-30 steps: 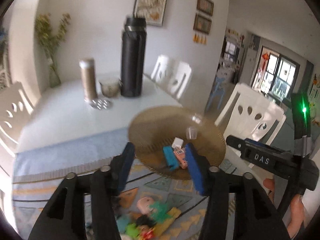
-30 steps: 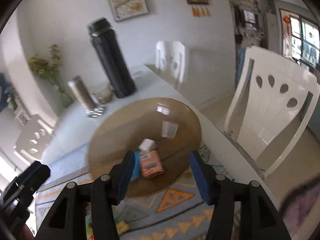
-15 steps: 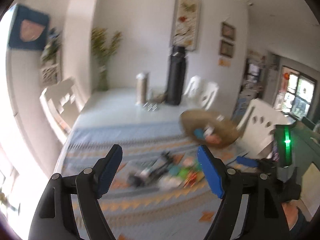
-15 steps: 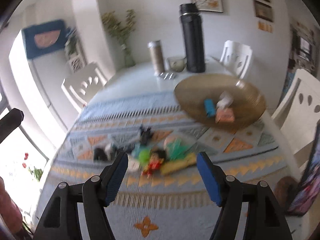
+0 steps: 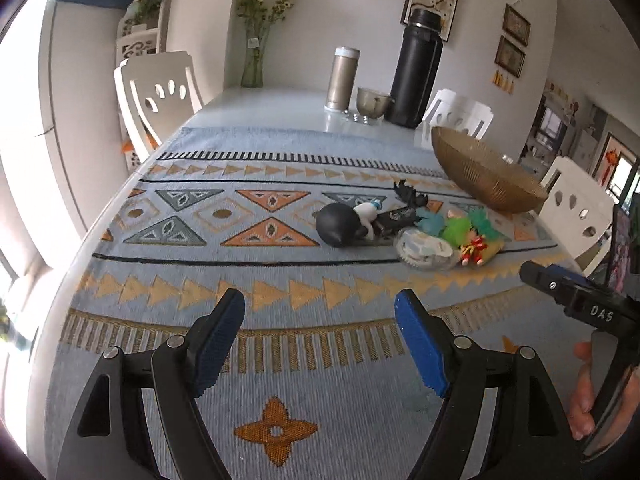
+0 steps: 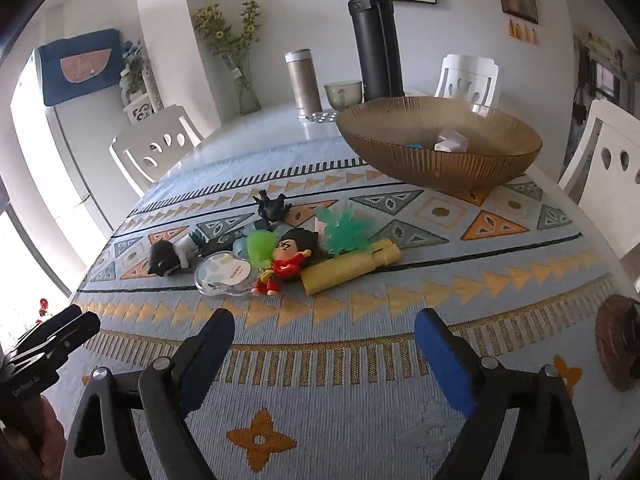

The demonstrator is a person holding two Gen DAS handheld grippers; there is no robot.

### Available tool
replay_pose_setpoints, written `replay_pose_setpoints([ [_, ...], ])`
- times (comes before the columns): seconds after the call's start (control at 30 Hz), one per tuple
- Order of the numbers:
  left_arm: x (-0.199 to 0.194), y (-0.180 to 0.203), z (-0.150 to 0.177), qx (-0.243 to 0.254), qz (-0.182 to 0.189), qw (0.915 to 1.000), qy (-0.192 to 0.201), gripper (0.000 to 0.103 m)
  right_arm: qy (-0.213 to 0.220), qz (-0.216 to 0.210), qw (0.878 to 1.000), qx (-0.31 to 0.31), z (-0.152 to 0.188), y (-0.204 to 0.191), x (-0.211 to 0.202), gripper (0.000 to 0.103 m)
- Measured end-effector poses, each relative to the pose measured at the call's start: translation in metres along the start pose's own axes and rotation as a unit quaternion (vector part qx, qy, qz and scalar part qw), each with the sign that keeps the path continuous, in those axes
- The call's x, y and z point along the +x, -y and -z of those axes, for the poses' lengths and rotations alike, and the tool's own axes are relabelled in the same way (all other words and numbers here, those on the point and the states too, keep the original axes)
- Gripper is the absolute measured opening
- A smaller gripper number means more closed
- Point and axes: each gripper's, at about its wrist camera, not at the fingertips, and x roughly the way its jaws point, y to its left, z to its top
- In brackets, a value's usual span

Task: Organize rigid objects
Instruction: 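Move both open grippers back toward the remaining items on the cloth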

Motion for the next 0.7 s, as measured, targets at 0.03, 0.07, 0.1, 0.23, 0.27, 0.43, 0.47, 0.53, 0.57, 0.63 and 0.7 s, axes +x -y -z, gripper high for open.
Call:
replay_pose_setpoints([
  [0.03, -0.001, 0.001, 0.001, 0.002, 0.003, 1.0, -0.003, 0.076, -0.001, -0.002, 1.0, -0.002, 0.0, -0.001, 0.0, 0.091],
  [0.07, -0.002, 0.002, 0.002, 0.004, 0.005, 1.0, -0.001, 0.076, -0.001, -0.003, 1.0, -0.003, 0.0, -0.002, 0.0, 0.091],
  [0.1, -0.002, 0.002, 0.001, 0.005, 0.004, 1.0, 0.001, 0.076, -0.001, -0.001, 1.0, -0.003, 0.0, -0.002, -0.001, 0.091],
  [0.23, -0.001, 0.0, 0.002, 0.0, 0.006, 1.0, -0.001, 0.076, -0.001, -0.004, 1.0, 0.005, -0.001, 0.002, 0.0, 0.091],
  [0.27, 0.0, -0.001, 0.001, -0.002, 0.006, 1.0, -0.003, 0.076, -0.003, -0.004, 1.0, 0.008, -0.001, 0.002, 0.001, 0.091],
  [0.43, 0.006, -0.003, 0.001, -0.011, -0.002, 0.9996, -0.025, 0.076, -0.01, -0.001, 1.0, 0.012, -0.001, 0.003, 0.004, 0.091],
  [0.47, 0.01, -0.003, 0.0, -0.009, -0.001, 0.999, -0.043, 0.076, -0.01, 0.0, 1.0, 0.012, -0.001, 0.003, 0.004, 0.091],
  [0.53, 0.018, -0.002, -0.006, -0.006, 0.026, 0.997, -0.073, 0.076, -0.014, -0.001, 1.0, 0.011, -0.001, 0.003, 0.006, 0.091],
  [0.57, 0.02, -0.002, -0.011, -0.003, 0.034, 0.9961, -0.081, 0.076, -0.017, -0.003, 1.0, 0.013, -0.002, 0.004, 0.006, 0.091],
  [0.63, 0.023, 0.002, -0.029, 0.022, 0.043, 0.9948, -0.089, 0.076, -0.031, -0.005, 0.999, 0.025, -0.003, 0.008, 0.01, 0.091],
  [0.7, 0.029, 0.007, -0.044, 0.059, 0.044, 0.9931, -0.091, 0.076, -0.065, -0.006, 0.996, 0.06, -0.003, 0.017, 0.017, 0.091],
])
